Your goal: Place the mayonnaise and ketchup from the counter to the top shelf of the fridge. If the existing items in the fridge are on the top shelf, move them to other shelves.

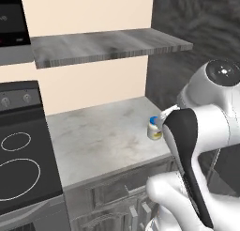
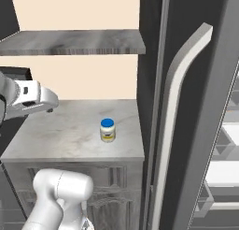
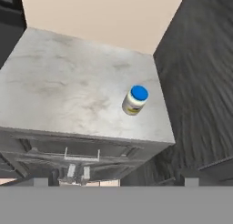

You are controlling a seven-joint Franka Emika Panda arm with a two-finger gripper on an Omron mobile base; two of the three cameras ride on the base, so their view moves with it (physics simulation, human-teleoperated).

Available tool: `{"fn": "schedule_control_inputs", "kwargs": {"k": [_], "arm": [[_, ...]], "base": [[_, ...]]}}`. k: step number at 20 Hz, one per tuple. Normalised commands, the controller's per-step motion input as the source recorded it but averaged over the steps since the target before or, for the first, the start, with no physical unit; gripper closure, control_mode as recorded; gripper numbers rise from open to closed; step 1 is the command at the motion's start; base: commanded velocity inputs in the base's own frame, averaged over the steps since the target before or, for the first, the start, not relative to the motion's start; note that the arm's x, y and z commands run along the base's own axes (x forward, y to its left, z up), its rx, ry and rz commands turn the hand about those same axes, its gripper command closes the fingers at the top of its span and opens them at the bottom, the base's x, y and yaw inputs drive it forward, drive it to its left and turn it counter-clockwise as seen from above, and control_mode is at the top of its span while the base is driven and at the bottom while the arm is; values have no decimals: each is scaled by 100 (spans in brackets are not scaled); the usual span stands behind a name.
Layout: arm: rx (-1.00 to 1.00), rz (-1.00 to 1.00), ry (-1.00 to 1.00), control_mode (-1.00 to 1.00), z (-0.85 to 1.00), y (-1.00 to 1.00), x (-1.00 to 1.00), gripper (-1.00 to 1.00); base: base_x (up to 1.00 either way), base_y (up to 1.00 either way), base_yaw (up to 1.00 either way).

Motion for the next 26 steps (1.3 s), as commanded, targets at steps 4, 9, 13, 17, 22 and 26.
{"fn": "schedule_control_inputs", "kwargs": {"k": [4, 9, 13, 17, 22, 26], "arm": [[13, -36, 0, -100, -38, 1, 100, -100], [8, -46, -3, -100, -48, 0, 100, -100], [0, -49, -9, -100, -61, 6, 99, -100], [0, -48, -10, -100, -61, 4, 73, -100], [0, -52, -8, -100, -33, 1, 42, -100], [0, -47, -1, -100, -18, 0, 18, -100]], "base": [[0, 0, 0], [0, 0, 0], [0, 0, 0], [0, 0, 0], [0, 0, 0], [0, 0, 0]]}}
